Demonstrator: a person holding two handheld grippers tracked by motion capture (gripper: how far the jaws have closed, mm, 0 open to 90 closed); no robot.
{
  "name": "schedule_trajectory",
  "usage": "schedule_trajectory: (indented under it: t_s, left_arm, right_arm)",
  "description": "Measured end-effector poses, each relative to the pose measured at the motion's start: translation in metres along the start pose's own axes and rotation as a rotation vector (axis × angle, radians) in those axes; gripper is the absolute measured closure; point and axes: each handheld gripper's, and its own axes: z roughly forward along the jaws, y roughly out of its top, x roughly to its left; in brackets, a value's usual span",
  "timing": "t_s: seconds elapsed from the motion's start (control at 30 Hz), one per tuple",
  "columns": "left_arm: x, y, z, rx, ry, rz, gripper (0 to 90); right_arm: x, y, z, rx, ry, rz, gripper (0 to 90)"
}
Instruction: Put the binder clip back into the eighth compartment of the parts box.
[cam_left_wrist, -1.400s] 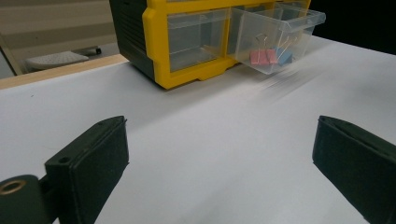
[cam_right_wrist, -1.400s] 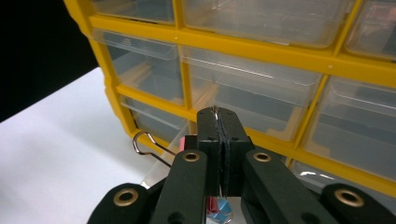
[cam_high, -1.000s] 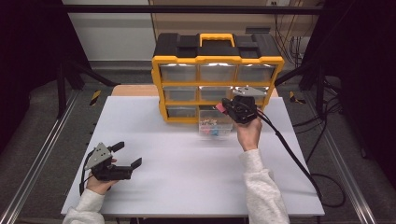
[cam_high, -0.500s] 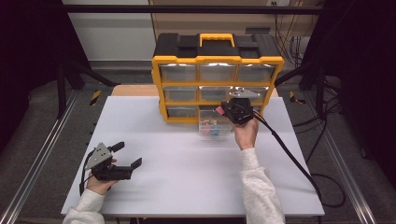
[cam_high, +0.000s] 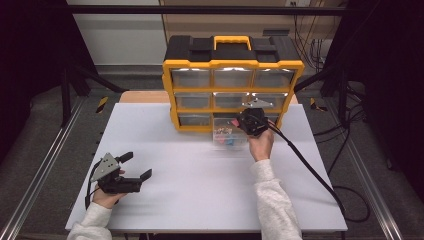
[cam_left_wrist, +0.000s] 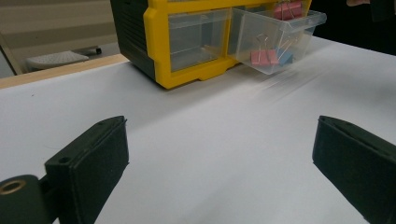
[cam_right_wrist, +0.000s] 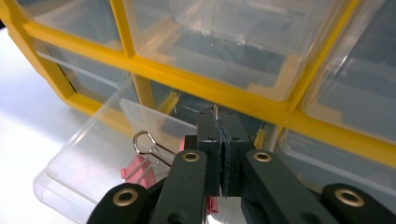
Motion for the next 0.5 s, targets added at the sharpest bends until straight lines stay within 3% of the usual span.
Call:
schedule_trajectory:
  t_s: [0.5]
  left_arm:
    - [0.0, 0.0, 0.0, 0.001, 0.001, -0.001, 3.1]
  right_arm:
    - [0.001, -0.013, 0.011, 0.067, -0.006, -0.039, 88.2]
